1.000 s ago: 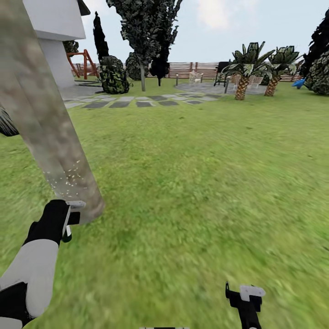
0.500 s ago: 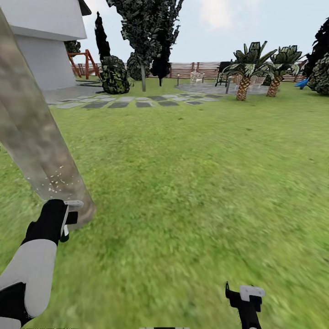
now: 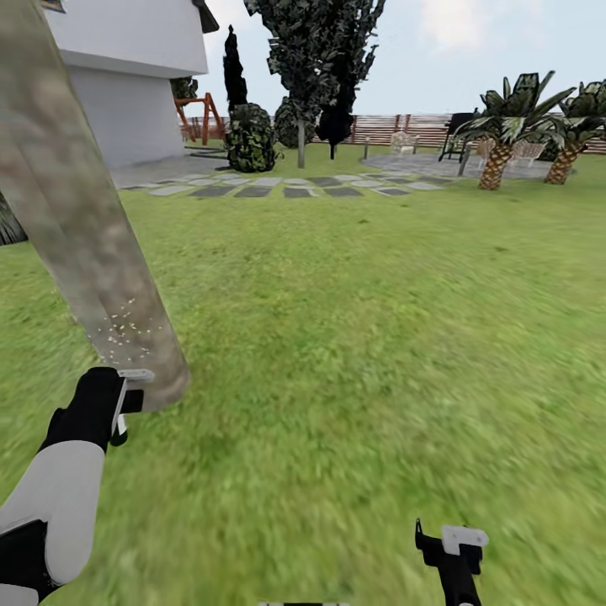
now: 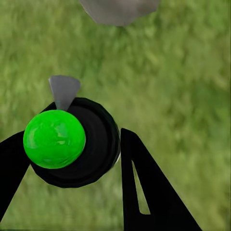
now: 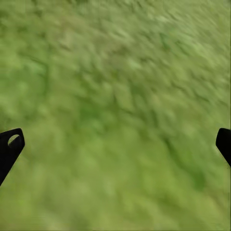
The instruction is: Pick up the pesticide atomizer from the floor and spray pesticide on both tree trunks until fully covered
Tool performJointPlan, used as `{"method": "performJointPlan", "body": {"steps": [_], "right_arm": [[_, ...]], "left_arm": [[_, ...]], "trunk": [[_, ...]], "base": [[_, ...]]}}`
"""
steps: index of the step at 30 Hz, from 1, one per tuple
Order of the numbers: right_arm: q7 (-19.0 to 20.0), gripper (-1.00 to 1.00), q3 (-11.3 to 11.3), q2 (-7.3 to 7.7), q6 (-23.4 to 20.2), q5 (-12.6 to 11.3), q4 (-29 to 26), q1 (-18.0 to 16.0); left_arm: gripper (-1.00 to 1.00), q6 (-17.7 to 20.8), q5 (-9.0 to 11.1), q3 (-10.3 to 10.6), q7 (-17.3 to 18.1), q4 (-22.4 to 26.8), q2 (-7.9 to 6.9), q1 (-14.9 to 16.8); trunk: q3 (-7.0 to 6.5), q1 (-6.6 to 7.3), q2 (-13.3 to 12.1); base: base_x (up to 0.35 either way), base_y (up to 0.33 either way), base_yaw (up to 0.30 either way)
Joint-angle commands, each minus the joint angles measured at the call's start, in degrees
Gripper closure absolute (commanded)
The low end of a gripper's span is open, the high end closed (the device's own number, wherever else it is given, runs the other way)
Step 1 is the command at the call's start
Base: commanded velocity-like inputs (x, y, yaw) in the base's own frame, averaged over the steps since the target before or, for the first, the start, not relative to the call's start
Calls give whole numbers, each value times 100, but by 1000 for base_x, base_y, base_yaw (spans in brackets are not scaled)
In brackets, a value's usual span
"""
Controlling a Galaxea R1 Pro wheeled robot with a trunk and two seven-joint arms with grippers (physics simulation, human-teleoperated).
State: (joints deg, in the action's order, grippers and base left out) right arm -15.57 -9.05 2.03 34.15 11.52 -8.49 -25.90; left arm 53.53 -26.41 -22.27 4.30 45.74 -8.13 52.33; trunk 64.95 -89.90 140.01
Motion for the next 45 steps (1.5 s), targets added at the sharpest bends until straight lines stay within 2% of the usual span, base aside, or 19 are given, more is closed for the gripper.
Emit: {"method": "performJointPlan", "body": {"steps": [1,12,38,45], "right_arm": [[-19,-100,-35,-1,12,61,5,-3],[-23,-100,-35,-1,12,61,5,-3],[-22,-100,-35,8,13,61,5,-3],[-25,-100,-35,8,12,64,11,-3]], "left_arm": [[100,18,-59,-9,45,5,8,6],[100,18,-60,21,45,5,13,6],[100,18,-67,21,45,-21,22,6],[100,18,-67,-3,45,-16,5,6]], "trunk": [[5,-1,2],[5,-1,2],[5,-1,2],[5,-1,2]], "base": [[242,-196,277],[242,-196,267],[220,-208,7],[187,-224,236]]}}
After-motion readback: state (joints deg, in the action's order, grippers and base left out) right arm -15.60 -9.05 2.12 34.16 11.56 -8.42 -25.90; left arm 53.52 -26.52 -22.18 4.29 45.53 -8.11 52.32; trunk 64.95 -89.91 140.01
